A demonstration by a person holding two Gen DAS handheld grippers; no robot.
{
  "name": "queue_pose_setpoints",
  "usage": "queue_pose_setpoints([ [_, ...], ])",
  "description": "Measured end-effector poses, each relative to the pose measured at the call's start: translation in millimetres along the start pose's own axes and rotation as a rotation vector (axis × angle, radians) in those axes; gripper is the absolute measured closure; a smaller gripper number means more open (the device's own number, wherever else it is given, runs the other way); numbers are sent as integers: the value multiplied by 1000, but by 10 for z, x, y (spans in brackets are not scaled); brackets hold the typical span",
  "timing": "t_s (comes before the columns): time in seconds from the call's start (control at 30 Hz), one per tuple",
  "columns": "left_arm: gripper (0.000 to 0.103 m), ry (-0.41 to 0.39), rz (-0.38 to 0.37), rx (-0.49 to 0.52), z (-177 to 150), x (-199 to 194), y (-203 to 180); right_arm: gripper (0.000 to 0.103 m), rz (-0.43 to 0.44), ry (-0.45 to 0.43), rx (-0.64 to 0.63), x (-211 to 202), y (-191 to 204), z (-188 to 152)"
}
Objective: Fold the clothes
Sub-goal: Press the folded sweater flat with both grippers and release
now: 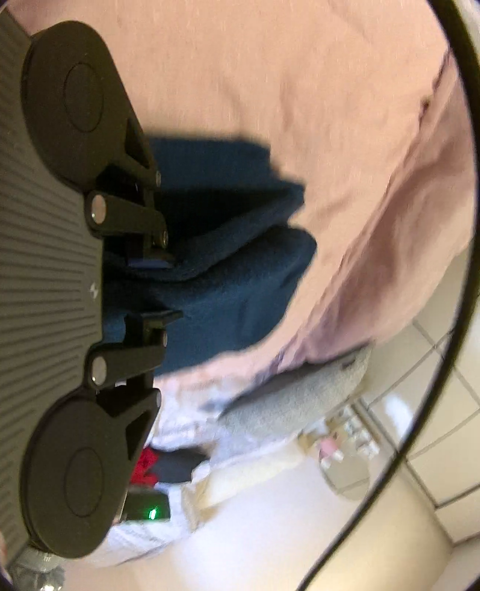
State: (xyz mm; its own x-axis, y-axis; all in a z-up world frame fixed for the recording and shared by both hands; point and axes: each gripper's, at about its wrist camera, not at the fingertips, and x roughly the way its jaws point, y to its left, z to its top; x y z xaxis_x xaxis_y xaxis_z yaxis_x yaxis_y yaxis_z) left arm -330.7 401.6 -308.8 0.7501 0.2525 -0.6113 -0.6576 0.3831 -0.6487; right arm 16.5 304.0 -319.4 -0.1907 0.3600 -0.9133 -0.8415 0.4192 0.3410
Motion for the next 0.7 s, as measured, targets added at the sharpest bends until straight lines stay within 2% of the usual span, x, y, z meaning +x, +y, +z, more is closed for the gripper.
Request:
queue_pose_setpoints([
  [0.13, 86, 32, 60, -38, -94, 57, 255, 75, 5, 4, -12, 73, 95, -47],
  [0.3, 86, -44, 51, 8, -130, -120, 187, 75, -10, -16, -92, 55, 223, -60],
  [0.43, 85, 16, 138, -21, -258, 11, 426, 74, -15, -8, -127, 114, 288, -77],
  [0.5, 83, 17, 143, -54, -246, 43, 449, 74, -21, -2, -129, 134, 286, -89],
  [0.7, 82, -22, 229, 69, -201, -182, 100, 74, -8, -29, -85, -41, 179, -87],
])
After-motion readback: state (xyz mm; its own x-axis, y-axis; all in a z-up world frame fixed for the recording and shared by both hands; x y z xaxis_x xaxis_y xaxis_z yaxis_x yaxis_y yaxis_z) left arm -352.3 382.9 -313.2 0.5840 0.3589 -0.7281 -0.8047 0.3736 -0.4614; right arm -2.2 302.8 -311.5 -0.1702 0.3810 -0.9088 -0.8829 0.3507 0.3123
